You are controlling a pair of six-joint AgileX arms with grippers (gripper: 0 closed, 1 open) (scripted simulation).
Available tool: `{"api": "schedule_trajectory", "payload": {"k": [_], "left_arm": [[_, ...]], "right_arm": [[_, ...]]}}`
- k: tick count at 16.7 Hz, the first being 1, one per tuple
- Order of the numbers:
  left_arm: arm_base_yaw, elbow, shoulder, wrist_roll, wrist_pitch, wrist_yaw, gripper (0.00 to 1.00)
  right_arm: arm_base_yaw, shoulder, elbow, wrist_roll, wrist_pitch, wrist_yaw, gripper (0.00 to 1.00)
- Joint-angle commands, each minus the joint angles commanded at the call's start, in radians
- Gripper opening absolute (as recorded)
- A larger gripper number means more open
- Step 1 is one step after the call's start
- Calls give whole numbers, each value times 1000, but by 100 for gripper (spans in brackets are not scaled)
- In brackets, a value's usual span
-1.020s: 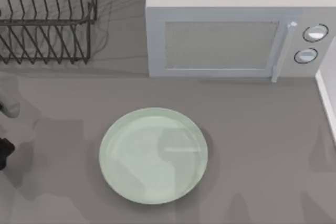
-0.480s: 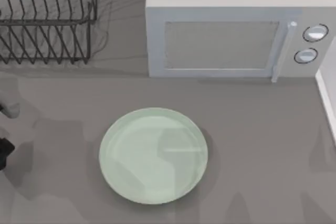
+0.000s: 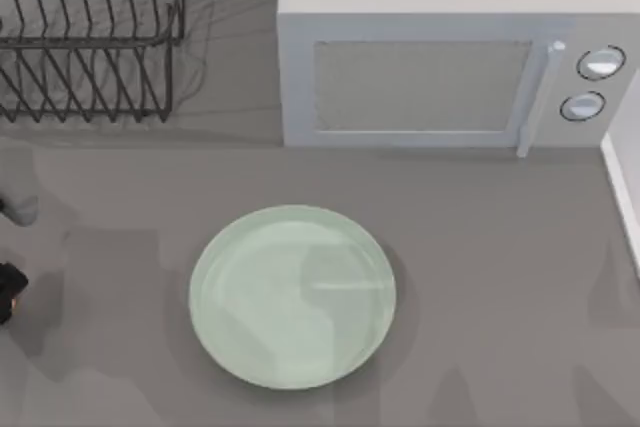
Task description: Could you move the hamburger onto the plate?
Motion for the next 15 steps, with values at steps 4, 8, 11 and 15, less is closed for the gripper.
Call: {"api": "schedule_trajectory", "payload": {"k": [4, 8, 11, 15], "left_arm": [[0, 0, 0, 0, 0, 0, 0], [-1, 26, -65, -14, -71, 24, 0], [-1, 78, -91, -13, -141, 25, 0], [-3, 186, -152, -13, -342, 25, 0]], "right_arm": [[0, 0, 0, 0, 0, 0, 100], [0, 0, 0, 0, 0, 0, 100], [0, 0, 0, 0, 0, 0, 100], [0, 0, 0, 0, 0, 0, 100]]}}
